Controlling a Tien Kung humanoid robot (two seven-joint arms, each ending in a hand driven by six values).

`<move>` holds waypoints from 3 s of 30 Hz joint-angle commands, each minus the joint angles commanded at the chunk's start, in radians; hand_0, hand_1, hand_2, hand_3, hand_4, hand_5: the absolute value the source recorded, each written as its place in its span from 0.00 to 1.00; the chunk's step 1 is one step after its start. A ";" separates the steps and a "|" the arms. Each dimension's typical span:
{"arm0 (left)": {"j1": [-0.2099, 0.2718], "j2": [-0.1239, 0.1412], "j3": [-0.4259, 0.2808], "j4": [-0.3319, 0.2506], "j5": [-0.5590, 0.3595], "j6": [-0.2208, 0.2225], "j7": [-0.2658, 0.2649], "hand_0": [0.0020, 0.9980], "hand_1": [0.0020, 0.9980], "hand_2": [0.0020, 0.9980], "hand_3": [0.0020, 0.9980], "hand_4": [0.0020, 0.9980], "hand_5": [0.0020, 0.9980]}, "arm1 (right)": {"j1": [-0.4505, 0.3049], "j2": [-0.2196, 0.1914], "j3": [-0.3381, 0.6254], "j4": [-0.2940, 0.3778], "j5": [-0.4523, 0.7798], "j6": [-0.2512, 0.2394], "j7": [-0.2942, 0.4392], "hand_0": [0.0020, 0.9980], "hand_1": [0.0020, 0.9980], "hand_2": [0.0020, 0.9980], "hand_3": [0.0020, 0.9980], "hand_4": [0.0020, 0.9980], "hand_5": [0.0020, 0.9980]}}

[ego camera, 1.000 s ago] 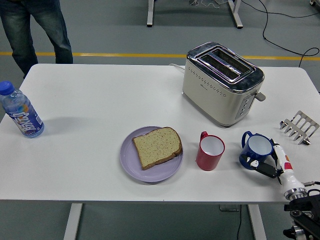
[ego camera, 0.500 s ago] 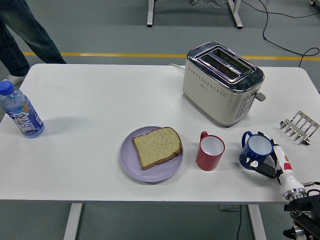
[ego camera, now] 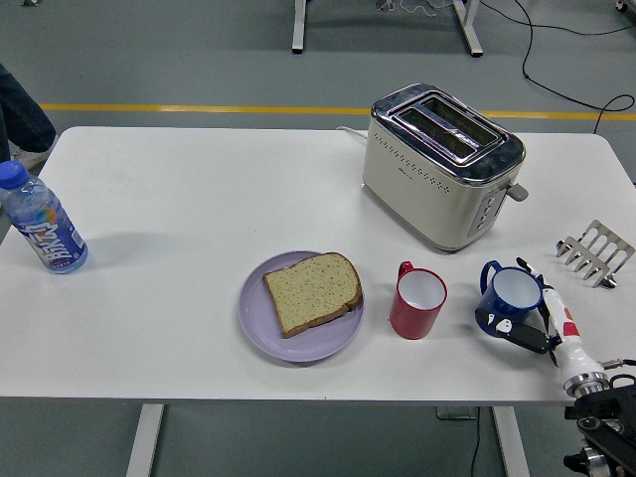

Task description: Pick up the cup,pour liquid into bread,place the cup on the desk

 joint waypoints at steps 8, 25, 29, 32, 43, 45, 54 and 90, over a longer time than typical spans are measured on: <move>0.000 0.000 0.002 0.000 -0.003 -0.001 -0.002 0.69 0.76 0.77 0.61 0.40 1.00 | -0.004 -0.002 0.008 0.008 -0.009 0.003 -0.003 0.96 0.85 0.97 1.00 1.00 0.22; -0.001 0.001 0.003 0.000 -0.004 -0.002 -0.003 0.69 0.76 0.77 0.61 0.40 1.00 | -0.025 -0.010 0.040 0.046 -0.036 0.002 -0.009 0.97 0.86 0.98 1.00 1.00 0.22; -0.001 0.001 0.003 0.000 -0.004 -0.002 -0.003 0.69 0.76 0.77 0.61 0.40 1.00 | -0.033 -0.014 0.052 0.062 -0.050 -0.004 -0.013 0.97 0.86 0.98 1.00 1.00 0.23; -0.001 0.001 0.003 0.000 -0.005 -0.002 -0.004 0.69 0.76 0.77 0.61 0.40 1.00 | -0.037 -0.015 0.059 0.071 -0.057 -0.008 -0.014 0.97 0.86 0.98 1.00 1.00 0.23; -0.001 -0.001 -0.007 0.000 0.011 0.000 0.002 0.69 0.76 0.77 0.61 0.40 1.00 | -0.055 -0.021 0.081 0.105 -0.079 -0.015 -0.018 0.97 0.86 0.98 1.00 1.00 0.24; -0.001 -0.001 -0.011 0.001 0.017 0.001 0.003 0.69 0.76 0.77 0.61 0.40 1.00 | -0.063 -0.025 0.087 0.124 -0.088 -0.019 -0.020 0.97 0.86 0.98 1.00 1.00 0.24; -0.001 -0.001 -0.019 0.001 0.030 0.002 0.008 0.69 0.76 0.77 0.61 0.40 1.00 | -0.075 -0.028 0.108 0.150 -0.102 -0.035 -0.017 0.97 0.86 0.98 1.00 1.00 0.23; -0.002 -0.001 -0.010 0.003 0.018 -0.001 0.003 0.69 0.76 0.77 0.61 0.40 1.00 | -0.146 -0.059 0.237 0.427 0.115 -0.007 0.028 0.90 0.78 0.87 0.87 0.95 0.26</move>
